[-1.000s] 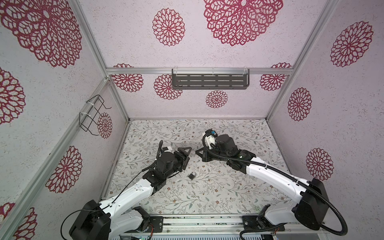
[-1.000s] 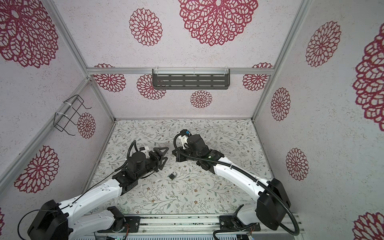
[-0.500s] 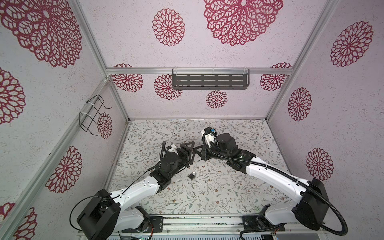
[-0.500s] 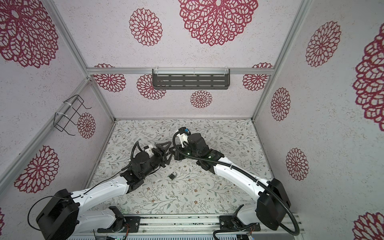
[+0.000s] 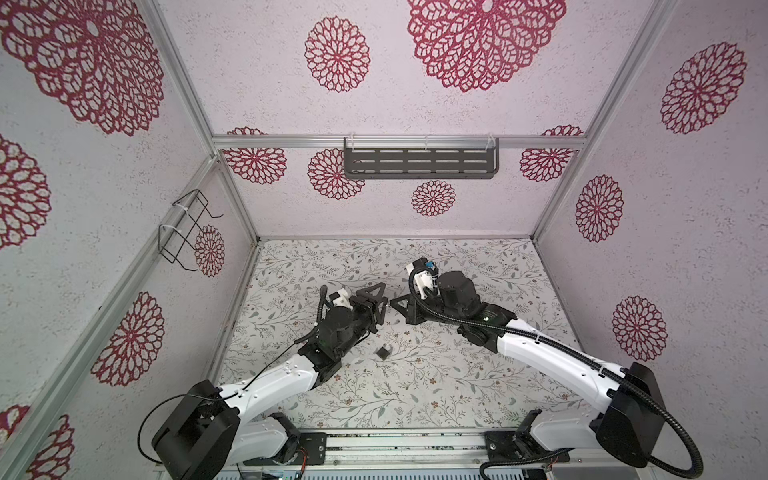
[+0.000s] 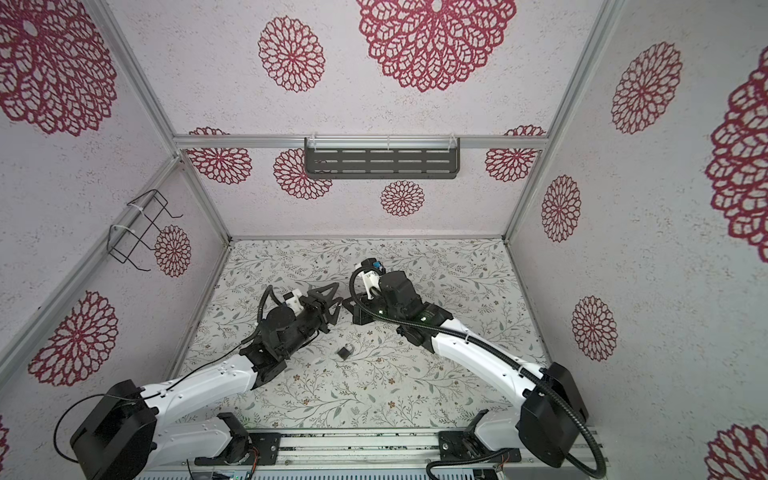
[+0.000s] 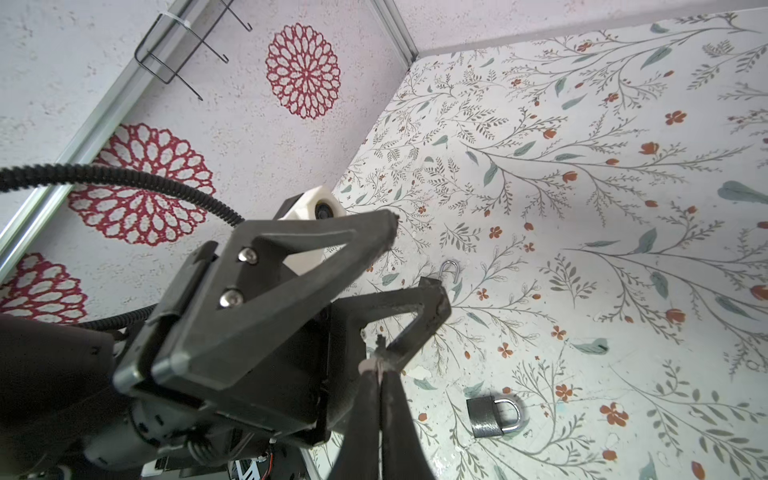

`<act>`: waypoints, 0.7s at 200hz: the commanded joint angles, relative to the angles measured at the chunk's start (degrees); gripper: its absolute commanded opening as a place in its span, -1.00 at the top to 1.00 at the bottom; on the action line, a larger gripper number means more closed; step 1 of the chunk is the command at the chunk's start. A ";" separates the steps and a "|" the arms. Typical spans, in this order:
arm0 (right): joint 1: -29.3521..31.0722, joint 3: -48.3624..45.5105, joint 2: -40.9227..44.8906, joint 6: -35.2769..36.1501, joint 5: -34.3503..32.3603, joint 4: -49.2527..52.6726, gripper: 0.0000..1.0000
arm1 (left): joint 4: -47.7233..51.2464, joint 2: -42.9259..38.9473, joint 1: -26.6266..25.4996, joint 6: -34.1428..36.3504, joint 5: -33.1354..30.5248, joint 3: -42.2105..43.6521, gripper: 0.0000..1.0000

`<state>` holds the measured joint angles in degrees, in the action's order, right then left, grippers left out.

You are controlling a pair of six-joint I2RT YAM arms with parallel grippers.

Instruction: Unlock with the key

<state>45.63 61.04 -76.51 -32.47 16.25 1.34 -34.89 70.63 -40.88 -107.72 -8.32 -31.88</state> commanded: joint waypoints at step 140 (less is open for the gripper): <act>-0.32 0.49 1.94 2.86 -1.79 0.15 1.00 | -1.51 -1.02 -0.31 -1.10 -1.44 1.78 0.93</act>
<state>45.63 61.01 -76.36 -31.38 15.33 1.61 -34.94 69.76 -40.91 -108.44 -8.75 -30.65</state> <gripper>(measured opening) 0.046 0.068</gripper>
